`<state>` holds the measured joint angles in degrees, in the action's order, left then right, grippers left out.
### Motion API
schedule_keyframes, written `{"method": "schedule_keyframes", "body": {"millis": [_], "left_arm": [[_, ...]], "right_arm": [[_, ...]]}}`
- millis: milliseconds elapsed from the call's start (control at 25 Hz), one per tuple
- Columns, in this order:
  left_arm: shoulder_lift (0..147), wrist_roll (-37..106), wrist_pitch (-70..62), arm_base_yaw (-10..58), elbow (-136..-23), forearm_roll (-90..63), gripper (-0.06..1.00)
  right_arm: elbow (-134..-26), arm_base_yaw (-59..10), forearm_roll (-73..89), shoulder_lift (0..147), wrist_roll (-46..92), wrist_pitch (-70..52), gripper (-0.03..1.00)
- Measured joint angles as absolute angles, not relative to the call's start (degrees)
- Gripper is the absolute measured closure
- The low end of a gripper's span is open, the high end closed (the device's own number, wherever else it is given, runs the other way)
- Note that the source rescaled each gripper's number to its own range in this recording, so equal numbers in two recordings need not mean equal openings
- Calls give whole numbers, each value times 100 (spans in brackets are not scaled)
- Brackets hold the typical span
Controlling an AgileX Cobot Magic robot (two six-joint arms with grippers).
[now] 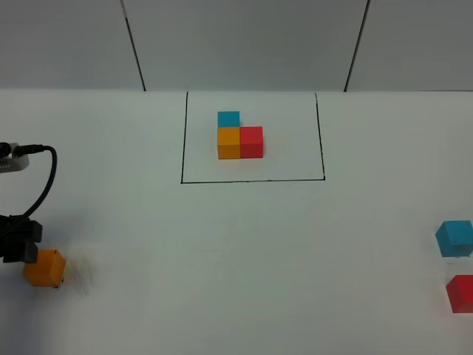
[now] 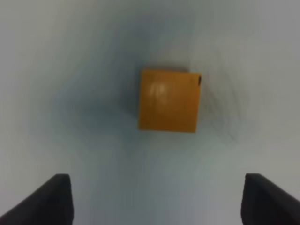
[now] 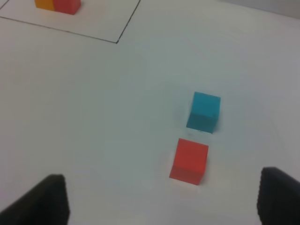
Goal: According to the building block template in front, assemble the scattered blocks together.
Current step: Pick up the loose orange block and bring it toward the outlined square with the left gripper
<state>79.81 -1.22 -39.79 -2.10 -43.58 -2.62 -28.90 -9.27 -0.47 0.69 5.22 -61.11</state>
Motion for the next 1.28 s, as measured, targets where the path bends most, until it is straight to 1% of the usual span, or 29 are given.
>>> {"method": "schedule_keyframes", "body": {"millis": [480,1280], "left_arm": [[8631,250,-3358,-210,-4358,-668,34],[9836,344,-2533,-210,-4368,-681,34]], "right_arm": [[-2890,-927,-47,69,522,-6111,30],[-2890,-927,-47,69,522,-6111,30]]}}
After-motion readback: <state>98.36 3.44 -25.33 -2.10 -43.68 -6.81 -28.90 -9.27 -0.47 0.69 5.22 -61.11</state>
